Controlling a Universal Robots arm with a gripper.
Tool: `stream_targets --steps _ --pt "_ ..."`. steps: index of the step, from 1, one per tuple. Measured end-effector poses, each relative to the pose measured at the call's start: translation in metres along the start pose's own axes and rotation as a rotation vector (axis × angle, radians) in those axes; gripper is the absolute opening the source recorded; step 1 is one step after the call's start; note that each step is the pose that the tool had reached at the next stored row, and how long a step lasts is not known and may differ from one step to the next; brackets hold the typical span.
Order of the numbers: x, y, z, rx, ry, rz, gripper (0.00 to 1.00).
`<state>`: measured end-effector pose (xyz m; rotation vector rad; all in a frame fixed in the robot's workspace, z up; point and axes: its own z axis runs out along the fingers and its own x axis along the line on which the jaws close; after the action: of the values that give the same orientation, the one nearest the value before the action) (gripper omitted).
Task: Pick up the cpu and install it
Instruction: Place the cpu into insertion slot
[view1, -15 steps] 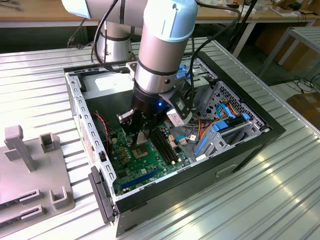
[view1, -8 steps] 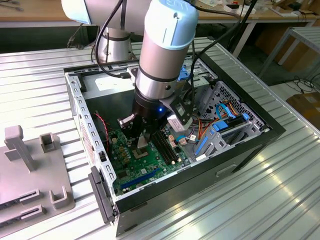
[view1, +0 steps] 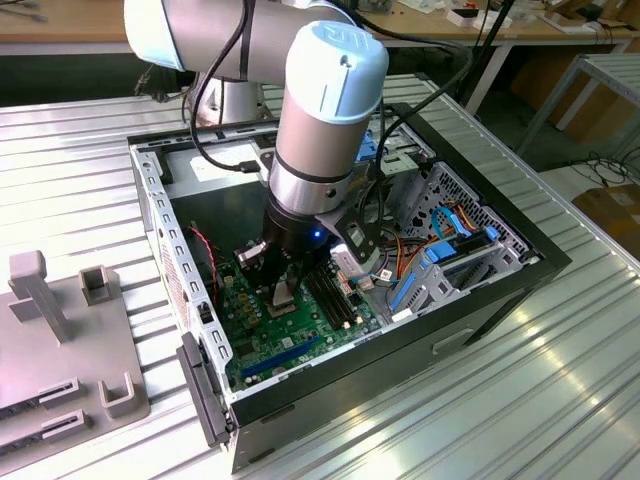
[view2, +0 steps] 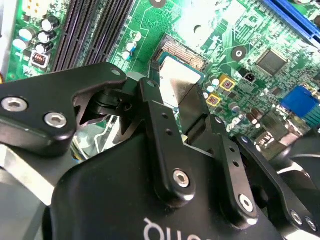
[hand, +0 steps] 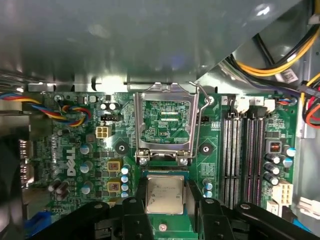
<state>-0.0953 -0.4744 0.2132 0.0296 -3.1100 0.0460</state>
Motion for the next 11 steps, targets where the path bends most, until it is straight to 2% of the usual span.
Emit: stream_targets --steps 2,7,11 --pt "0.0007 -0.0003 0.005 -0.0004 0.0001 0.0 0.41" --pt "0.0014 -0.0045 0.0065 -0.001 0.0 -0.001 0.41" --pt "0.0014 -0.0048 0.0068 -0.0009 -0.0001 -0.005 0.41"
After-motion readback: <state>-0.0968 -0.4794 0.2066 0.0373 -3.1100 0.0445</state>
